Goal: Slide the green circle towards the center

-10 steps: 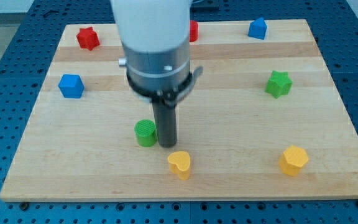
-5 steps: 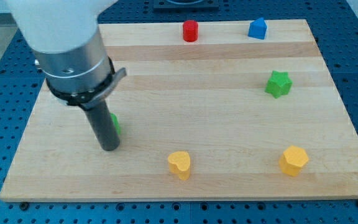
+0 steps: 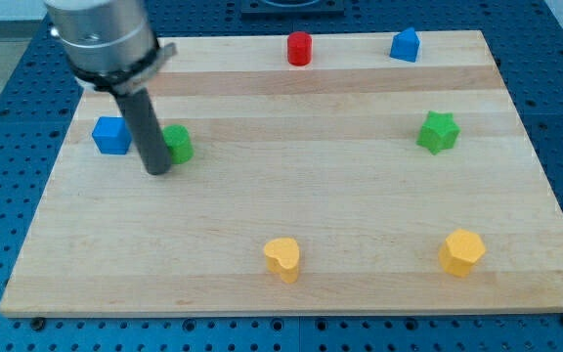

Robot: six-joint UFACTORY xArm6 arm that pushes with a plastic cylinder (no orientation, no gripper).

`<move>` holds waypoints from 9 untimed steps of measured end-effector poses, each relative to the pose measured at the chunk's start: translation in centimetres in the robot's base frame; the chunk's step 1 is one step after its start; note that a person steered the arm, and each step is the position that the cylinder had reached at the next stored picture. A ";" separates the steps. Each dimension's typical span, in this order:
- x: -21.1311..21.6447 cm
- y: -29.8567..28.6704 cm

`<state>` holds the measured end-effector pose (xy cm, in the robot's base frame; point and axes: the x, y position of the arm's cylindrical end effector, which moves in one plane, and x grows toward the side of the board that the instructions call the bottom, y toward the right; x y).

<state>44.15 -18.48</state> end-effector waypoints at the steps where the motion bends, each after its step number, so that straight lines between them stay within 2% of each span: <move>1: -0.8 -2.5; 2: -2.3 2.2; 4: -6.9 5.3; 5: -6.9 7.5; 6: -6.8 5.4; 7: -4.8 5.8; 8: -2.3 8.5; 9: -2.4 11.0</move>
